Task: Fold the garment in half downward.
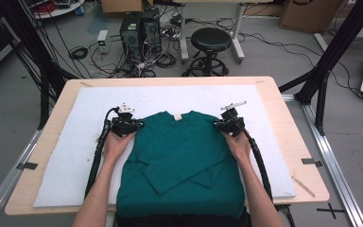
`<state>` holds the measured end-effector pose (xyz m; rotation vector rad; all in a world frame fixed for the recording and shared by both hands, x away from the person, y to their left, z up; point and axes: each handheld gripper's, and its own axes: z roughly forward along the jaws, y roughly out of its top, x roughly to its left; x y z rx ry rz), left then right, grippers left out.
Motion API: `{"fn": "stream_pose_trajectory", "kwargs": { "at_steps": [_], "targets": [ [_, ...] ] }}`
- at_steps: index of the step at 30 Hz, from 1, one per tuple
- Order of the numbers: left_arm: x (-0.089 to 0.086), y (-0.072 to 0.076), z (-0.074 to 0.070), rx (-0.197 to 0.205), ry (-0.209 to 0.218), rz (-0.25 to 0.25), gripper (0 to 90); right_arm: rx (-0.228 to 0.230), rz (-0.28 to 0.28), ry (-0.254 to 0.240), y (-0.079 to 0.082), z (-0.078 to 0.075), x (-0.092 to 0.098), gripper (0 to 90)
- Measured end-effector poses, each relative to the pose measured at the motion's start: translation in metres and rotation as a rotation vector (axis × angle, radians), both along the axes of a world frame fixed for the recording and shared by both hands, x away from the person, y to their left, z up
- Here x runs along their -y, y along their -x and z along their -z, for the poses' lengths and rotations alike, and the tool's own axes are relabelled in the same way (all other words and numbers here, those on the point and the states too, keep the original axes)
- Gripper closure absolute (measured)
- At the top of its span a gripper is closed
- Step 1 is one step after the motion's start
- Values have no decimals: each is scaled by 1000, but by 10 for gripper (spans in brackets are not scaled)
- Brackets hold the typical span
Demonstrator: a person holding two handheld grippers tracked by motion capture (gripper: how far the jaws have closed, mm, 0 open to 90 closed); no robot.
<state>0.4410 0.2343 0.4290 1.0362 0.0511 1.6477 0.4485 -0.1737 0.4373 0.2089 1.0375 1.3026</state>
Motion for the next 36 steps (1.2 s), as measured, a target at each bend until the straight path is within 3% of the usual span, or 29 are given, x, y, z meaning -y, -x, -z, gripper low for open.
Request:
{"fn": "stream_pose_trajectory", "kwargs": {
  "at_steps": [4, 8, 14, 20, 28, 32, 36],
  "targets": [
    [3, 2, 1, 4, 9, -7, 850, -33, -53, -2, 0, -3, 6, 843],
    [5, 9, 4, 10, 25, -23, 854, -25, -66, -2, 6, -2, 8, 846],
    [10, 35, 5, 31, 45, -34, 854, -20, -147, -13, 24, -1, 18, 848],
    [15, 59, -4, 59, 37, -36, 854, 5, -143, -15, 43, -6, 15, 848],
    [5, 76, -14, 77, 55, 21, 854, 45, -155, -33, 63, -13, 13, 848],
    [1, 90, -20, 87, 59, 64, 854, 40, -167, -44, 72, -19, 15, 847],
    [1, 105, -24, 103, 61, 61, 854, 57, -197, -47, 84, -25, 15, 847]
  ]
}}
